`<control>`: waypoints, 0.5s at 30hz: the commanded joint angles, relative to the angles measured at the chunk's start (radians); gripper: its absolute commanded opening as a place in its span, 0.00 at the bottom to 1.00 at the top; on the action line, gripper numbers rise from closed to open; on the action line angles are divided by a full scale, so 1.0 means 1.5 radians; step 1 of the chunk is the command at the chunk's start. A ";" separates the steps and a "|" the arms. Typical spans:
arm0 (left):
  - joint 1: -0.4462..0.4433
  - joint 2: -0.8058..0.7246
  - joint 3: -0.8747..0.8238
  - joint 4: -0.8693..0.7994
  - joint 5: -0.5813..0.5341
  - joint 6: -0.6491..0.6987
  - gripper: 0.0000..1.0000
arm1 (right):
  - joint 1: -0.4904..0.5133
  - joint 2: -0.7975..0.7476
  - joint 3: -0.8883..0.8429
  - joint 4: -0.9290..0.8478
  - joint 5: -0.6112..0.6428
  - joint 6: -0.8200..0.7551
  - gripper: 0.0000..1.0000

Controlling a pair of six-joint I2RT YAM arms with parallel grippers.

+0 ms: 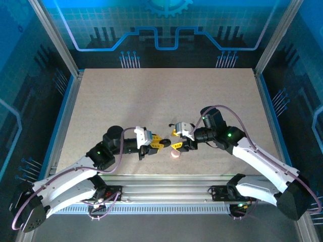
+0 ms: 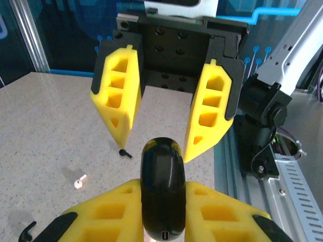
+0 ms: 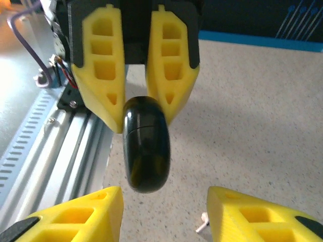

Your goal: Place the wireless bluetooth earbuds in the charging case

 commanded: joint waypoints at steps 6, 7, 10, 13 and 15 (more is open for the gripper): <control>-0.005 -0.004 -0.031 0.150 0.019 -0.065 0.17 | -0.009 0.003 -0.024 0.141 -0.137 0.089 0.47; -0.004 -0.004 -0.034 0.155 0.018 -0.068 0.17 | -0.009 0.006 -0.022 0.144 -0.139 0.091 0.47; -0.005 -0.006 -0.040 0.175 0.014 -0.075 0.17 | -0.010 0.015 -0.019 0.149 -0.146 0.093 0.42; -0.005 -0.007 -0.046 0.199 0.008 -0.081 0.17 | -0.010 0.023 -0.012 0.146 -0.154 0.093 0.39; -0.005 -0.007 -0.047 0.210 0.007 -0.085 0.17 | -0.009 0.028 -0.008 0.143 -0.154 0.093 0.38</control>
